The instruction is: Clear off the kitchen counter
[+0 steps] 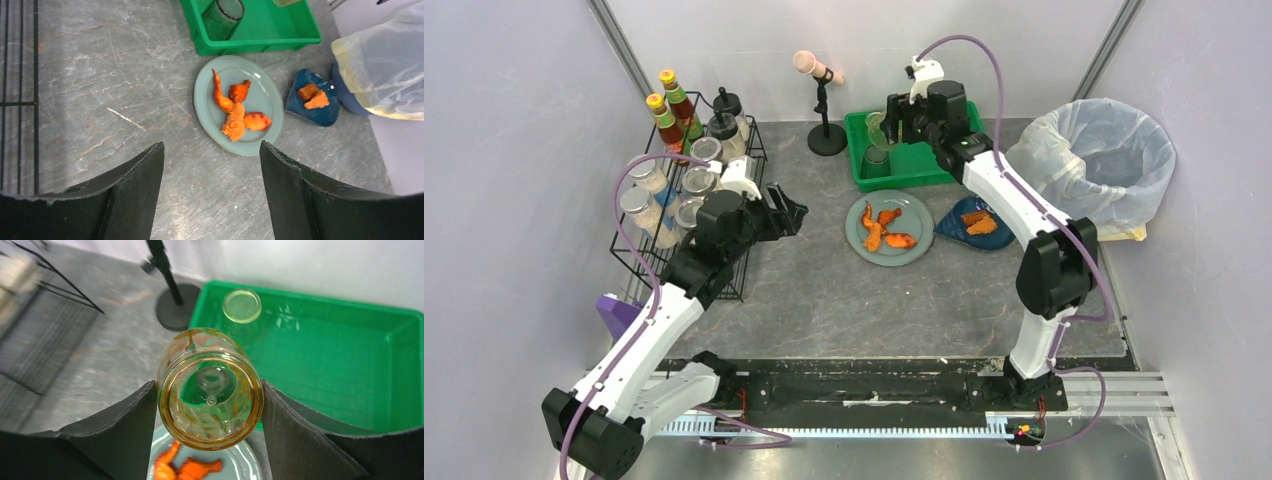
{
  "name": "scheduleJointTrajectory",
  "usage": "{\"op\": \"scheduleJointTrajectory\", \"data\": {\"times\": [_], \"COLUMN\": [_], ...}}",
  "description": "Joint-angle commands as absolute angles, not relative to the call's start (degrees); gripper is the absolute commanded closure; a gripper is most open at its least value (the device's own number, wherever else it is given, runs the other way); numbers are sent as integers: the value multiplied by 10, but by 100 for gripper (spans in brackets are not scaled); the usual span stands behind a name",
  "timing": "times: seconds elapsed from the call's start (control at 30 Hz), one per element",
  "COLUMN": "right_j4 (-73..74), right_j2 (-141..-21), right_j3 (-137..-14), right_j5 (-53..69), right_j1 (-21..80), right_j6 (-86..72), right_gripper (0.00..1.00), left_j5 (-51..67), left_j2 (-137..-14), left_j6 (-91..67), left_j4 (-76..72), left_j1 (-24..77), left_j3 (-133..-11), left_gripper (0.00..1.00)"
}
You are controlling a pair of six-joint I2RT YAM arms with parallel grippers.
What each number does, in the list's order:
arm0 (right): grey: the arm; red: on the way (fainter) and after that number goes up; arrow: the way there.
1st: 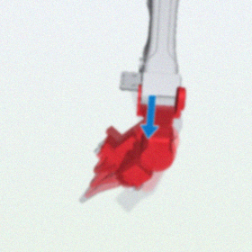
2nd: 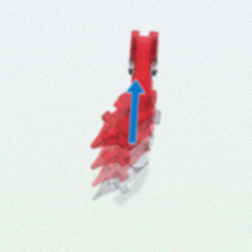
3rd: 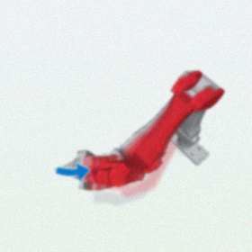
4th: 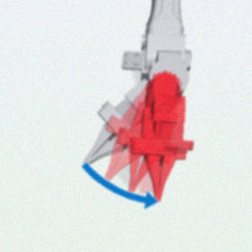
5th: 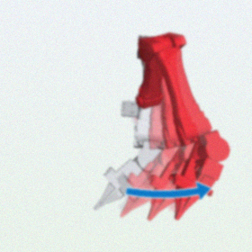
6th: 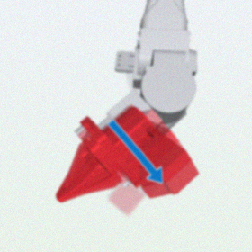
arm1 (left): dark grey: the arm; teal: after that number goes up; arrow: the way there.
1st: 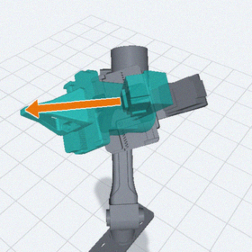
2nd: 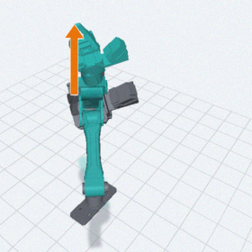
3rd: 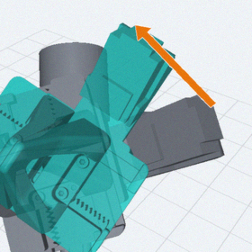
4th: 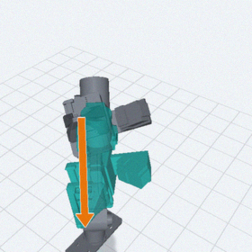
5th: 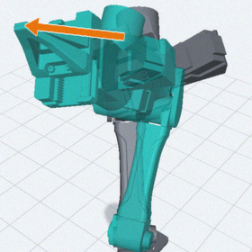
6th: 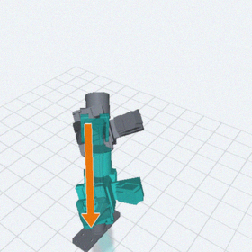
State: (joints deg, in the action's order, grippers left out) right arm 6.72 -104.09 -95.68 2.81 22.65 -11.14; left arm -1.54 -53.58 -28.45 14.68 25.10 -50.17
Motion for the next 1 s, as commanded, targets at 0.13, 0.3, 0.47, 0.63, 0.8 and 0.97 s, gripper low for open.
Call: {"op": "scheduleJointTrajectory", "data": {"times": [0.13, 0.3, 0.47, 0.63, 0.8, 0.97], "right_j4": [91, 55, 21, -26, -54, -56], "right_j2": [-1120, -1156, -1189, -1214, -1237, -1248], "right_j3": [-1028, -1034, -1032, -1033, -1050, -1055], "right_j5": [-34, -16, -1, -2, 23, 10], "right_j1": [237, 238, 241, 245, 252, 255], "right_j6": [-31, -25, -19, -15, -5, -5], "right_gripper": [81, 80, 74, 68, 57, 33], "left_j5": [-32, -23, -20, -15, -8, -3], "left_j2": [-537, -544, -544, -548, -554, -564], "left_j6": [-254, -264, -271, -277, -281, -283], "left_j4": [182, 188, 193, 198, 201, 206], "left_j1": [250, 251, 251, 251, 254, 256], "left_j3": [-524, -525, -526, -528, -526, -525], "left_gripper": [24, 24, 24, 24, 24, 24]}}
